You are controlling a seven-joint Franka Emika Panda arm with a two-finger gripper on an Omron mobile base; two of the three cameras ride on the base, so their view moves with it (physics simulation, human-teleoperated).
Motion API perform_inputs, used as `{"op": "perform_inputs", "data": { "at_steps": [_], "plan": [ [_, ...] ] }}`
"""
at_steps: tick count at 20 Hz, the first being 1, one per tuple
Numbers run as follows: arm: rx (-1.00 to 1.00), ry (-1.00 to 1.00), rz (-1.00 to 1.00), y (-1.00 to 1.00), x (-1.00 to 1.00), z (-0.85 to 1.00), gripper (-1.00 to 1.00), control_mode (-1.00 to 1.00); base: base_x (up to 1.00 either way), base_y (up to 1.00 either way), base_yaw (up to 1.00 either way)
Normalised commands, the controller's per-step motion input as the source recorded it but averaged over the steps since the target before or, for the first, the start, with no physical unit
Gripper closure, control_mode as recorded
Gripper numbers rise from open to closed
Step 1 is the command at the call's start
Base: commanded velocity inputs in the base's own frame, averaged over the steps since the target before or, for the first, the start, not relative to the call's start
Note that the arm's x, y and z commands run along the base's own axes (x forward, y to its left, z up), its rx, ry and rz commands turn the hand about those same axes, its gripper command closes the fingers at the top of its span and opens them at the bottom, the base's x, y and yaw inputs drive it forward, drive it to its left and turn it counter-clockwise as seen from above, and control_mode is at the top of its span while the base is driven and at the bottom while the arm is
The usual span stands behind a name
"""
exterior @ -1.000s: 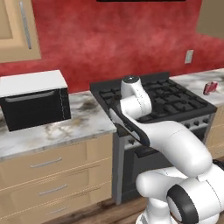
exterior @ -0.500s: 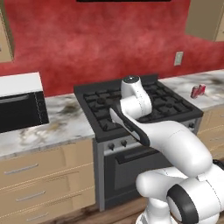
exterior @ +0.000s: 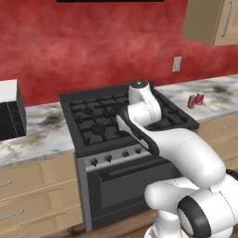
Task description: Four empty soda cans are scattered around the kitchen. Gather all the cans and cluster them next to the stove for recycling.
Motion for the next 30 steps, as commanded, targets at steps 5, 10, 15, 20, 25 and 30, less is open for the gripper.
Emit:
{"op": "perform_inputs", "data": {
  "at_steps": [5, 10, 15, 20, 25, 30],
  "plan": [
    [0.0, 0.0, 0.0, 0.0, 0.0, 0.0, 1.0, 1.0, 0.22, -0.55, 0.05],
    [0.0, 0.0, 0.0, 0.0, 0.0, 0.0, 1.0, 1.0, 0.24, -0.53, 0.08],
    [0.0, 0.0, 0.0, 0.0, 0.0, 0.0, 1.0, 1.0, 0.25, -0.53, 0.07],
    [0.0, 0.0, 0.0, 0.0, 0.0, 0.0, 1.0, 1.0, 0.32, -0.51, 0.09],
    [0.0, 0.0, 0.0, 0.0, 0.0, 0.0, 1.0, 1.0, 0.32, -0.52, 0.09],
    [0.0, 0.0, 0.0, 0.0, 0.0, 0.0, 1.0, 1.0, 0.32, -0.52, 0.08]
  ]
}}
